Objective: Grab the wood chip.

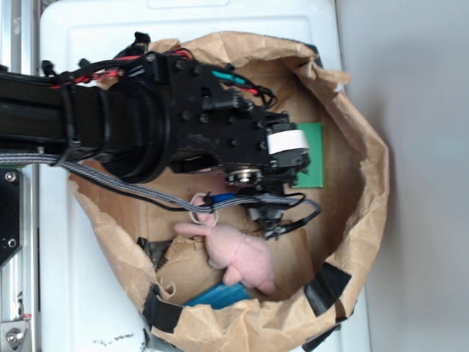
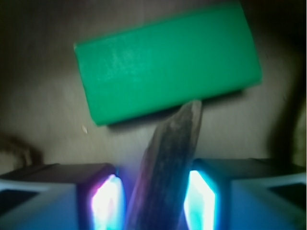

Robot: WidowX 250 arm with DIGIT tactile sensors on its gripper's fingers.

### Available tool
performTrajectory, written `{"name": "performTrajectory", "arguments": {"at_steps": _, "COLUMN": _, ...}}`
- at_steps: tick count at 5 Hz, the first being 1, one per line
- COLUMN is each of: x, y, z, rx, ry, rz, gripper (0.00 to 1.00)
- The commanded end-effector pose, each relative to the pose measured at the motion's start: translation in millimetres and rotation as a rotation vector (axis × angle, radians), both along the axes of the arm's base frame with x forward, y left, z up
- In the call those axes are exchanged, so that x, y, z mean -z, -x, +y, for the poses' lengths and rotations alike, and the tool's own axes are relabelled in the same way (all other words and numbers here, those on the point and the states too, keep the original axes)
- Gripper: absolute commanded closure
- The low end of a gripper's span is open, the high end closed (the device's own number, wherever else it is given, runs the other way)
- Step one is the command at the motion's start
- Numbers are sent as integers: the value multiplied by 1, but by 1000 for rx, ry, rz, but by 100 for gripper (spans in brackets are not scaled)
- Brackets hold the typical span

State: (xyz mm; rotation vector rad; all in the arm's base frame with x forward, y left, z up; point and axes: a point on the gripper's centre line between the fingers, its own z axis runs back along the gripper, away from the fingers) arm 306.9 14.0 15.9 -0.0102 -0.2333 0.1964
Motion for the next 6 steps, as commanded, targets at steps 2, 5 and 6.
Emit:
{"name": "performTrajectory", "arguments": {"at_steps": 2, "x": -25, "y": 1, "z": 2, "rx": 24, "ry": 60, "rz": 43, "gripper": 100}}
{"name": "performTrajectory", "arguments": {"at_steps": 5, "x": -136, "y": 21, "z": 23, "rx": 37, "ry": 35, "rz": 222, "gripper": 100}}
{"name": "performTrajectory", "arguments": {"at_steps": 6, "x": -138, "y": 27, "z": 26, "rx": 68, "ry": 57, "rz": 182, "gripper": 100}}
